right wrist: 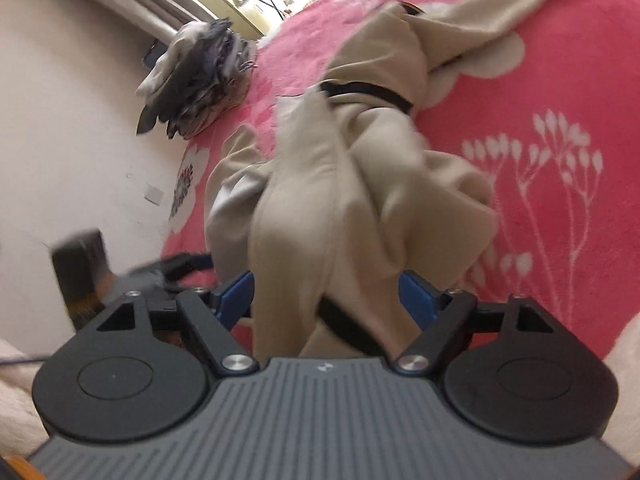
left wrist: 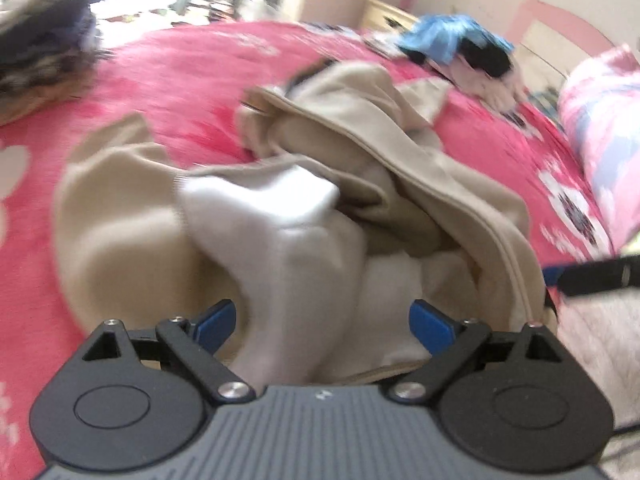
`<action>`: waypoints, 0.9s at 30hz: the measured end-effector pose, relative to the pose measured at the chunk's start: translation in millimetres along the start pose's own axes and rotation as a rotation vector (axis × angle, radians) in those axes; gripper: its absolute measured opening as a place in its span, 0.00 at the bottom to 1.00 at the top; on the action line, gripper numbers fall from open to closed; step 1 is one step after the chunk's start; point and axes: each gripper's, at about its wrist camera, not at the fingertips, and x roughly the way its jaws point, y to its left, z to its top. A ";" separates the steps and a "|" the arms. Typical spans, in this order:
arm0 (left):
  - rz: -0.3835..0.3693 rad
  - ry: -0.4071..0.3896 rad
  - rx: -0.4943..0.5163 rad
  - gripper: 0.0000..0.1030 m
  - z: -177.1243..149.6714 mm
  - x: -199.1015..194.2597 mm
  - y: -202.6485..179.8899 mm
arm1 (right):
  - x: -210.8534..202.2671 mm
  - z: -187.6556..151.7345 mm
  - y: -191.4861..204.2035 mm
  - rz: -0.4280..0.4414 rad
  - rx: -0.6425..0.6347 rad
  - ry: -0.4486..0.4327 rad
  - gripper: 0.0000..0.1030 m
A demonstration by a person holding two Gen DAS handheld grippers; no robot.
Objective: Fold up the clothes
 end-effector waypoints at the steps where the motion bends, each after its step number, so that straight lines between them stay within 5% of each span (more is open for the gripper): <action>1: 0.017 -0.014 -0.017 0.92 2.3 -6.0 3.0 | 3.7 -2.8 8.1 -0.010 -0.031 -0.004 0.79; 7: 0.096 -0.106 -0.059 0.92 19.6 -33.7 12.9 | 59.0 -16.1 42.4 -0.161 -0.230 0.072 0.85; 10: 0.131 -0.141 0.011 0.92 31.0 -36.2 4.9 | 61.1 -23.2 24.4 -0.203 -0.188 0.076 0.77; 11: 0.144 -0.158 0.051 0.92 35.9 -33.2 -0.2 | 57.9 -23.7 15.5 -0.198 -0.166 0.069 0.52; 14: 0.186 -0.209 0.172 0.92 50.5 -23.9 -15.7 | 44.3 -19.7 -6.8 -0.212 -0.123 0.035 0.15; 21: 0.286 -0.311 0.635 0.92 71.9 27.8 -74.9 | -10.6 1.0 -28.1 -0.345 -0.185 -0.194 0.10; 27: 0.262 -0.291 0.955 0.92 71.6 70.2 -109.3 | -25.9 9.1 -41.0 -0.324 -0.182 -0.247 0.10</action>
